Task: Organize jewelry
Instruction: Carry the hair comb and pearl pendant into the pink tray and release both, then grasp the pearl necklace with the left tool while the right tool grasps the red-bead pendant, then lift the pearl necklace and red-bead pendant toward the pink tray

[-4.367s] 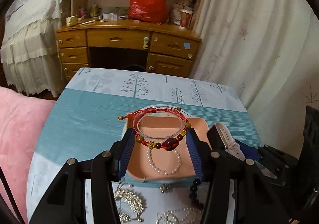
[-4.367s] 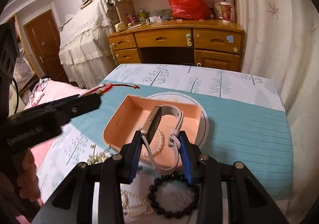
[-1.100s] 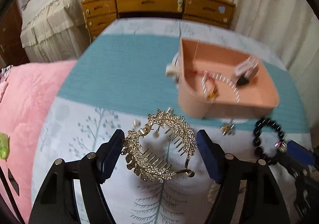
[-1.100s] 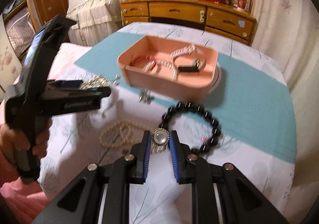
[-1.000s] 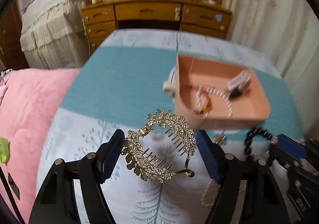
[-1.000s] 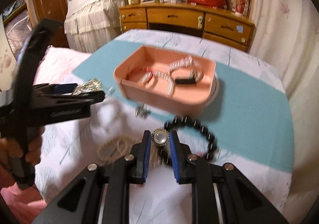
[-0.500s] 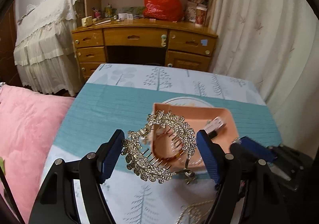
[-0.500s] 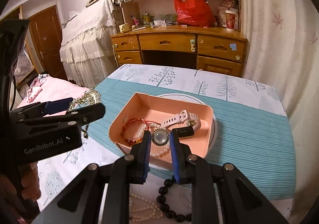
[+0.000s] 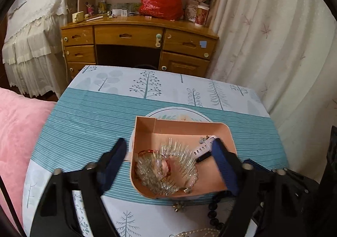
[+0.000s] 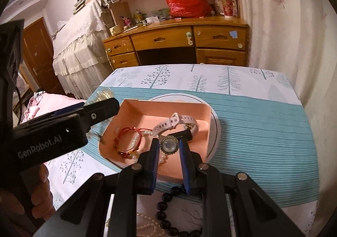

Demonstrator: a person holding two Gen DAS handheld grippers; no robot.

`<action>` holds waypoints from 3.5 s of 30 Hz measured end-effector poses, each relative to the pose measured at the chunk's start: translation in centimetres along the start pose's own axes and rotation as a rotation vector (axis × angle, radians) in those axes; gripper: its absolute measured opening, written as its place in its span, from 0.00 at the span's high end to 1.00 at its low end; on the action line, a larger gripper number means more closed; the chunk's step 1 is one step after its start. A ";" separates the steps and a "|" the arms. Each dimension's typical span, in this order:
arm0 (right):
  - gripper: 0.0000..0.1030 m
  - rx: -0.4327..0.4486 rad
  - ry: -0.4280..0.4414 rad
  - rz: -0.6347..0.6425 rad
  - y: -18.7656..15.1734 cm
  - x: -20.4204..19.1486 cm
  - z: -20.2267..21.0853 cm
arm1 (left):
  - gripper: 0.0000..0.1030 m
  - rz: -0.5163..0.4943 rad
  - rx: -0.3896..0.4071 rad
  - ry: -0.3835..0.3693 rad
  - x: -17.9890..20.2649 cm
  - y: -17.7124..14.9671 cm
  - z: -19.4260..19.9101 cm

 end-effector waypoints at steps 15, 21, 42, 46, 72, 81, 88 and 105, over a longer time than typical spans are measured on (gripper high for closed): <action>0.40 -0.046 -0.012 -0.062 -2.8 2.2 1.2 | 0.15 0.004 -0.097 0.025 -1.1 -3.2 0.2; 0.34 -0.082 -0.009 -0.097 -5.0 2.9 2.1 | 0.15 -0.020 -0.169 0.045 -1.6 -6.6 1.1; 0.28 -0.260 0.006 0.033 -12.2 0.7 3.3 | 0.17 -0.301 -0.331 0.012 2.0 -14.8 2.0; 0.28 -0.172 0.017 0.244 -13.9 -1.2 4.2 | 0.18 -0.336 -0.334 0.020 2.7 -15.0 1.2; 0.67 -0.084 0.108 0.451 -15.2 -3.3 3.5 | 0.76 -0.355 -0.347 -0.072 5.8 -14.9 -0.8; 0.90 -0.081 0.103 0.434 -14.6 -2.9 3.1 | 0.95 -0.227 -0.345 -0.110 4.1 -14.0 -0.5; 0.93 -0.106 0.125 0.424 -14.0 -2.9 2.8 | 0.97 -0.166 -0.358 -0.093 2.0 -13.9 -0.2; 0.93 -0.054 0.150 0.253 -9.2 -2.4 3.2 | 0.97 -0.212 -0.296 -0.189 2.5 -5.9 7.8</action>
Point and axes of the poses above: each gripper's, at about its wrist camera, not at the fingertips, and z roughly against the way its jaws point, x to its right, y to its top, the point moved 2 cm from there along -z, roughly the way its jaws point, and after that the axes turned 4 degrees about -y, right-handed, at the moved point
